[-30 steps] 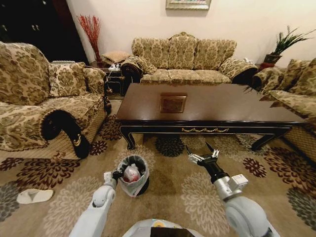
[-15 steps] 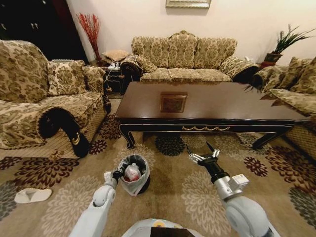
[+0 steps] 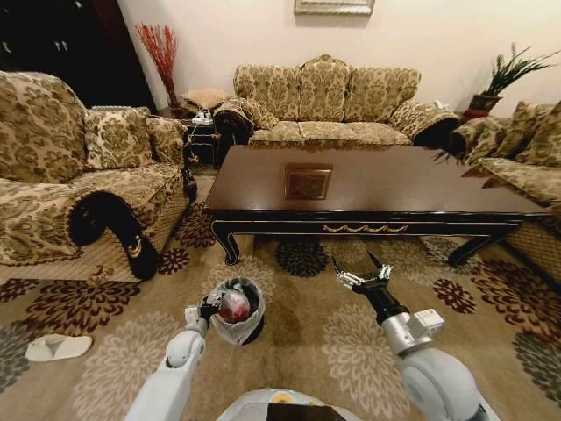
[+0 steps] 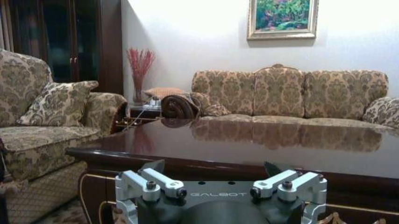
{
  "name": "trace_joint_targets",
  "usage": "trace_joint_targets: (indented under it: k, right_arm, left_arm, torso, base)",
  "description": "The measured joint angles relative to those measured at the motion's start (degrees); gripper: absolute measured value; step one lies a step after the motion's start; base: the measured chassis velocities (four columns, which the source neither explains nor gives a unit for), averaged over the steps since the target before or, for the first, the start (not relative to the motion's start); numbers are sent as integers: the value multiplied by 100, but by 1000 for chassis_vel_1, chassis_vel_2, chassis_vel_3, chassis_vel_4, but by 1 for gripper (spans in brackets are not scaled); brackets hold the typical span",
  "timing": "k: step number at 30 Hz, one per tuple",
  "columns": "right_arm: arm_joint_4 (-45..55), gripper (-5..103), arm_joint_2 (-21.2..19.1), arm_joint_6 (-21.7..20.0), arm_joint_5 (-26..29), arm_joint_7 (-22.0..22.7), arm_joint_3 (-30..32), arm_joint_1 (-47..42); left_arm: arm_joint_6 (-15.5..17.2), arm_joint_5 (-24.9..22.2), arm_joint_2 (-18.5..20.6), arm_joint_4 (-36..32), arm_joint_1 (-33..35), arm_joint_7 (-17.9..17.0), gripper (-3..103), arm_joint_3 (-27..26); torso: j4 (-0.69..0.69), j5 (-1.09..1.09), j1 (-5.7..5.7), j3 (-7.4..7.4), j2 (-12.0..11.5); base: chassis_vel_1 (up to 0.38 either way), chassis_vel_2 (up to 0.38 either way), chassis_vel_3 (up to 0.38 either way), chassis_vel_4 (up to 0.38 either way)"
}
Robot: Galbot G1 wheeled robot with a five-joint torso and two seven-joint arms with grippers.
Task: Move to the front of the table and place the trash on the table into the trash bin.
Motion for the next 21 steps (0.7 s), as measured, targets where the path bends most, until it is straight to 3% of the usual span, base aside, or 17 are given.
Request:
trace_joint_targets:
  k: [1,4,5,8,15,21]
  right_arm:
    - [0,100,-7,0,2,0,3,0]
    - [0,100,-26,-1,6,0,10,2]
    - [0,100,-26,-1,6,0,10,2]
    - [7,100,-39,-7,23,3,12,6]
    - [29,100,-51,-17,42,9,24,5]
    - [50,100,-62,-20,52,13,31,6]
  left_arm:
    - [-33,-2,16,-35,16,36,67,-27]
    - [-161,-13,81,-204,92,173,84,-149]
    - [-161,-13,81,-204,92,173,84,-149]
    - [-290,-15,119,-387,182,214,98,-253]
    - [-512,-3,173,-694,346,315,100,-370]
    - [-447,97,245,-977,520,710,100,-418]
  torso:
    - [0,0,1,2,2]
    - [0,0,4,6,10]
    - [0,0,4,6,10]
    - [0,0,6,10,16]
    - [0,-1,9,14,24]
    - [-1,0,10,17,29]
  base:
    - [0,0,0,0]
    - [0,0,0,0]
    - [0,0,0,0]
    - [0,0,0,0]
    - [0,0,0,0]
    - [0,0,0,0]
